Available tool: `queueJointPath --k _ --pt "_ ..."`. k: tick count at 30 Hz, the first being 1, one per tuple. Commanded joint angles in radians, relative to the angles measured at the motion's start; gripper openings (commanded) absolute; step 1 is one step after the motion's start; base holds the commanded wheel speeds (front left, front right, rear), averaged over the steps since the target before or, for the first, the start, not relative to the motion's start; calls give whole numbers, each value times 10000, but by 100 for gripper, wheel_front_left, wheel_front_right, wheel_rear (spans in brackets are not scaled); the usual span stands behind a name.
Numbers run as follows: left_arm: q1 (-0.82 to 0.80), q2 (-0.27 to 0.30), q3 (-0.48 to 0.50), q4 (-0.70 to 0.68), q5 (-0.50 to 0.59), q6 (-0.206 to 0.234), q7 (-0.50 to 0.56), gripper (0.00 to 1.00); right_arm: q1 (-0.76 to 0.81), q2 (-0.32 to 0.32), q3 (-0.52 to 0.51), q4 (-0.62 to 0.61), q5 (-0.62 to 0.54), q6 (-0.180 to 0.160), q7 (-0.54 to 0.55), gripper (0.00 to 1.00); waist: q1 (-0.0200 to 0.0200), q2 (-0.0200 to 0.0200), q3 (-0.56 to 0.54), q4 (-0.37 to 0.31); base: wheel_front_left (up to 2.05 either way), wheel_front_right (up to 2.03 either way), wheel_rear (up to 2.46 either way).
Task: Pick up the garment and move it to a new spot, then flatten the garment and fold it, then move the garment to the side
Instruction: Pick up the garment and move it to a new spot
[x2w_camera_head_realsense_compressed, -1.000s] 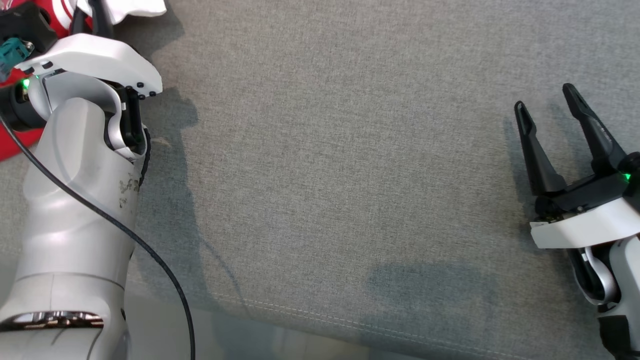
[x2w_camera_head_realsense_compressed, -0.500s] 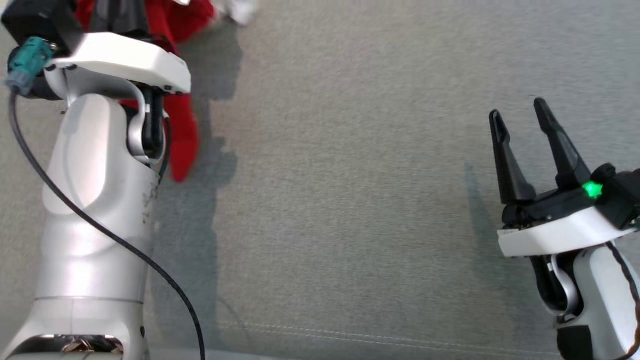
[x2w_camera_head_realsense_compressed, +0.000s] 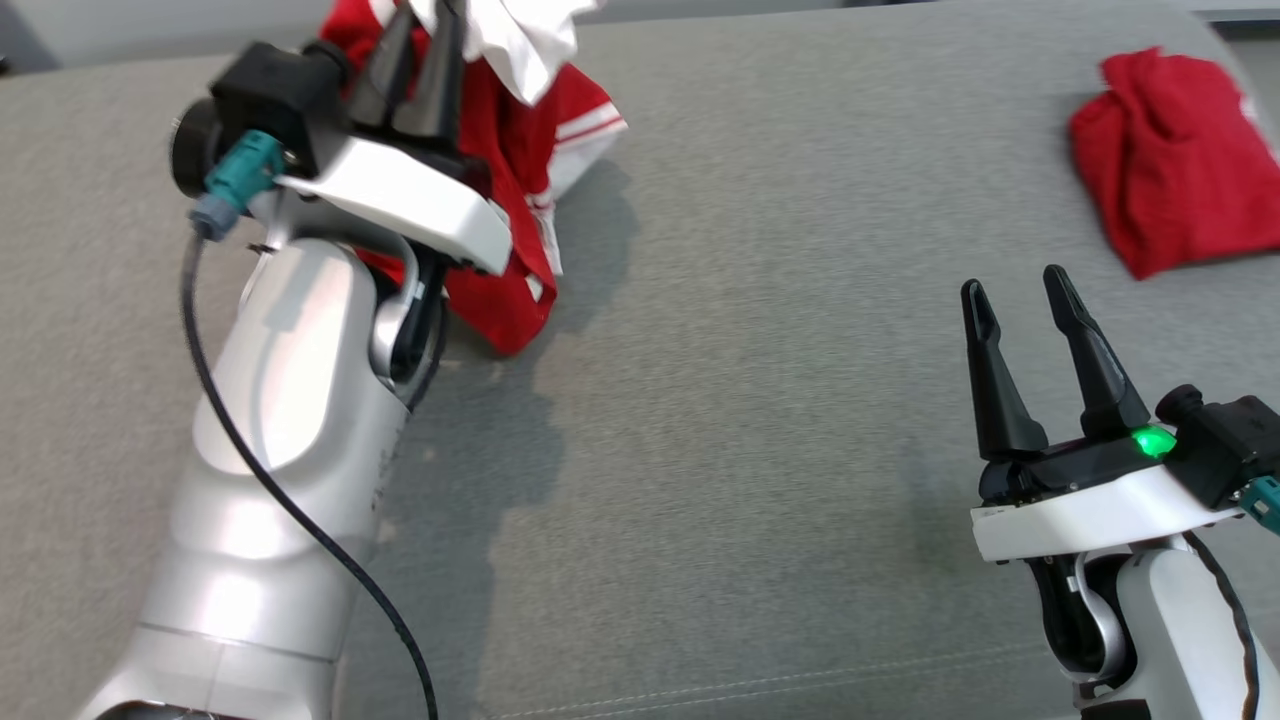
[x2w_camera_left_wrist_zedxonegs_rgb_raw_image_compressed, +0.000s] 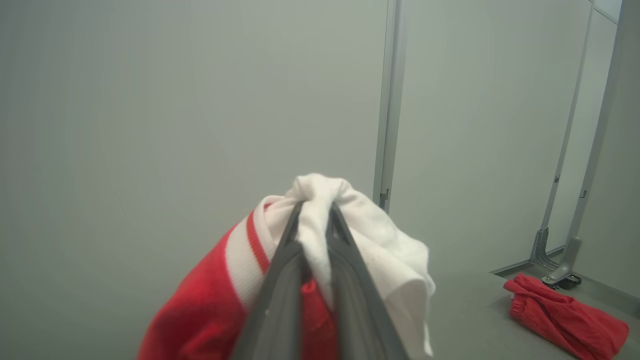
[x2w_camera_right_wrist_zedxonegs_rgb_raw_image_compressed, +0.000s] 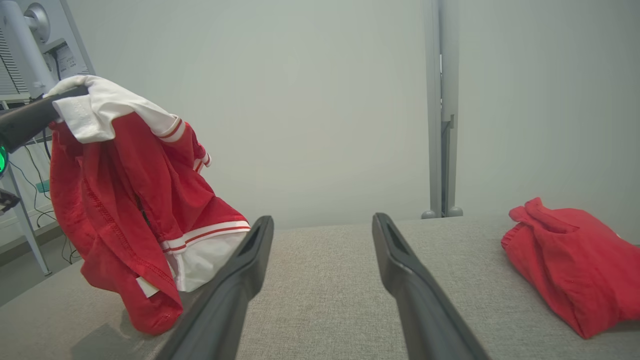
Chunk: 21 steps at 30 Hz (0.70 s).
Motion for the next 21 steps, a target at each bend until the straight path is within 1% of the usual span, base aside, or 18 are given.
queueJointPath --k 1,2,3,6,9,14,21 --pt "47 278 35 -323 -134 -41 72 0 75 86 163 -269 102 0 -60 100 0 0 -355 -625 0 0 0" --pt "188 273 -187 -332 -205 -38 110 0 105 154 161 -279 122 0 -60 100 0 0 -428 -886 0 0 0" --pt "266 271 -288 -351 -276 -40 134 0 120 183 150 -280 132 0 -60 100 0 0 -461 -1002 0 0 0" --pt "451 269 -530 -379 -432 -17 216 0 157 233 128 -280 154 0 -60 100 0 0 -527 -1191 0 0 0" --pt "1010 266 -962 -210 -765 195 413 0 278 294 86 -294 182 0 -60 100 0 0 -578 -1398 0 0 0" --pt "1687 266 -1395 245 -1083 319 523 0 427 347 58 -285 209 0 -60 100 0 0 -574 -1437 0 0 0" --pt "2515 265 -2262 1211 -1653 556 381 0 622 415 99 -158 254 0 -60 100 0 0 -662 -1200 0 0 0"
